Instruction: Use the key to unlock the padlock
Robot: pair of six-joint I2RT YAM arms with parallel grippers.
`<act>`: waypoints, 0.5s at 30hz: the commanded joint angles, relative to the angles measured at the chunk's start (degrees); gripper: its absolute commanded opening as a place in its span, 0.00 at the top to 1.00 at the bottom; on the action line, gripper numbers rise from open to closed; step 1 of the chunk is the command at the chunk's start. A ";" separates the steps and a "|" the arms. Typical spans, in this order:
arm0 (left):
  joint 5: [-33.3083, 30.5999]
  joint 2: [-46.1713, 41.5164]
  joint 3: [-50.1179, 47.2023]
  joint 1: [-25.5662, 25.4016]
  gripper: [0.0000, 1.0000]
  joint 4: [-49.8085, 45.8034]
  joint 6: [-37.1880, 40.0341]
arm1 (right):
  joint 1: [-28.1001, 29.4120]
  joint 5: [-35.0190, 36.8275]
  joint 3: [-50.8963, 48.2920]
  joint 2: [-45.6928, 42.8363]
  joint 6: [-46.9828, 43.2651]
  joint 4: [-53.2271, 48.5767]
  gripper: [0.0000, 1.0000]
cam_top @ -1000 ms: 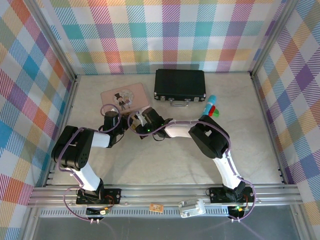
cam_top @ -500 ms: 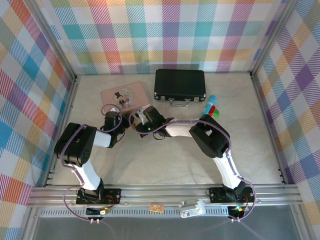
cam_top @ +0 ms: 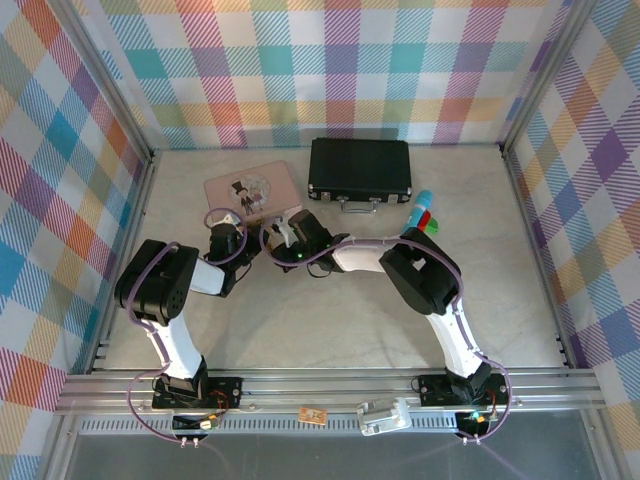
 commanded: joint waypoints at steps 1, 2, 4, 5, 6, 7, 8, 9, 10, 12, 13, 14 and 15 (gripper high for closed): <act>1.26 1.47 -2.53 -0.45 0.98 -1.06 -4.42 | -0.44 -1.95 -0.11 -1.05 -1.02 -2.11 0.86; 0.87 1.29 -2.97 -0.45 0.99 -1.06 -4.58 | -0.84 -1.91 -0.46 -1.42 -1.12 -2.05 0.85; 0.09 0.78 -3.68 -0.48 1.00 -1.13 -4.76 | -1.42 -1.98 -0.81 -2.01 -1.44 -2.26 0.82; -0.25 0.59 -3.96 -0.46 1.00 -1.11 -4.86 | -1.70 -1.77 -0.83 -2.09 -1.68 -2.54 0.80; -0.74 0.33 -4.29 -0.45 1.00 -1.12 -5.13 | -1.89 -1.66 -0.78 -2.25 -1.99 -2.98 0.78; -1.42 0.13 -4.64 -0.50 1.00 -1.07 -5.32 | -2.12 -1.44 -0.78 -2.44 -2.11 -3.27 0.74; -2.00 -0.15 -4.99 -0.45 1.00 -1.04 -5.63 | -2.25 -1.43 -0.78 -2.61 -2.19 -3.54 0.71; -2.65 -0.46 -5.26 -0.50 1.00 -1.08 -6.07 | -2.30 -1.46 -0.74 -2.88 -2.13 -3.76 0.67; -3.15 -0.90 -5.53 -0.45 0.99 -1.07 -6.41 | -2.35 -1.59 -0.73 -3.11 -2.02 -4.01 0.62; -3.69 -2.31 -6.00 -0.48 0.92 -1.38 -7.26 | -2.24 -2.89 -0.66 -3.24 -1.01 -4.10 0.54; -4.03 -3.61 -6.23 -0.45 0.90 -2.13 -7.44 | -2.22 -3.64 -0.92 -3.14 -0.11 -3.44 0.51; -4.30 -4.81 -6.21 -0.45 0.88 -3.44 -7.44 | -2.09 -3.98 -1.23 -3.01 0.33 -2.69 0.50; -4.44 -6.17 -5.98 -0.45 0.88 -5.49 -7.28 | -2.07 -4.94 -1.53 -2.59 0.46 -1.65 0.50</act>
